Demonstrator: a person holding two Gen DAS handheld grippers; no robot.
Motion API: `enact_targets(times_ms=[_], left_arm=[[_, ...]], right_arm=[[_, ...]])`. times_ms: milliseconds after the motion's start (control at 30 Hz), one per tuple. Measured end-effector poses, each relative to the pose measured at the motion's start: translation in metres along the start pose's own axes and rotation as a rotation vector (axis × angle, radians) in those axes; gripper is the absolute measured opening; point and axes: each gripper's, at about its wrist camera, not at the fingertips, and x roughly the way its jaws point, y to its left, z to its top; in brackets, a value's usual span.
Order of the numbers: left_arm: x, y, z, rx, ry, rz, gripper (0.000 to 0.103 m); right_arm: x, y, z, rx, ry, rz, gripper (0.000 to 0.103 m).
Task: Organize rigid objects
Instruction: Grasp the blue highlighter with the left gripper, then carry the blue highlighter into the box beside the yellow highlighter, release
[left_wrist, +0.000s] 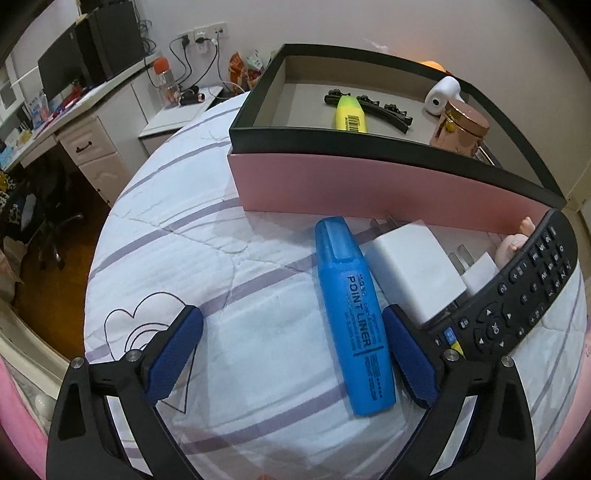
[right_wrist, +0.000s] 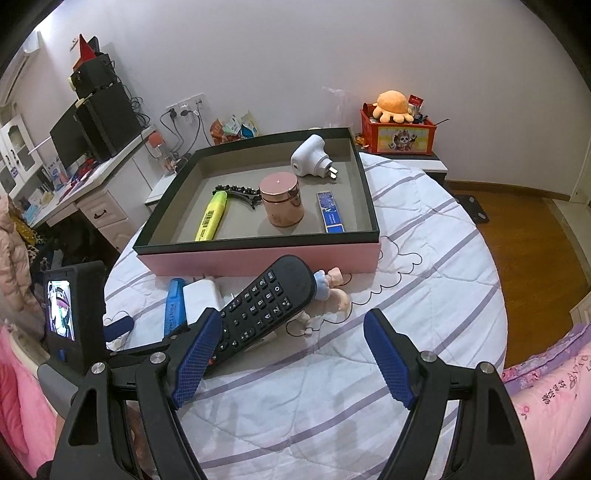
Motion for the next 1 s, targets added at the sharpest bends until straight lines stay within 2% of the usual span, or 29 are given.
enact_targets(times_ms=[133,200,233,367,400,767,1000], left_arm=[[0.000,0.001,0.001,-0.008,-0.021,-0.016,0.087],[-0.003,0.002,0.001,-0.007,-0.027,-0.018,0.071],[-0.005,0.004,0.001,-0.006,-0.030,-0.024,0.066],[-0.011,0.016,0.000,-0.022,-0.030,-0.050,0.032],[-0.012,0.019,0.000,-0.028,-0.029,-0.058,0.027],[-0.029,0.021,-0.003,-0.016,-0.032,-0.088,0.027],[-0.069,0.012,0.021,0.007,-0.110,-0.138,0.027]], right_arm=[[0.002,0.000,0.001,0.002,0.005,0.002,0.081],[0.002,0.000,0.001,0.003,0.004,0.001,0.081],[0.002,0.000,0.001,0.003,0.004,0.001,0.081],[0.001,0.000,0.001,0.007,0.000,0.004,0.081],[0.000,0.000,0.000,0.007,-0.001,0.004,0.081],[-0.002,0.001,-0.001,0.006,-0.008,0.012,0.081],[-0.003,-0.001,0.005,0.013,-0.019,0.020,0.081]])
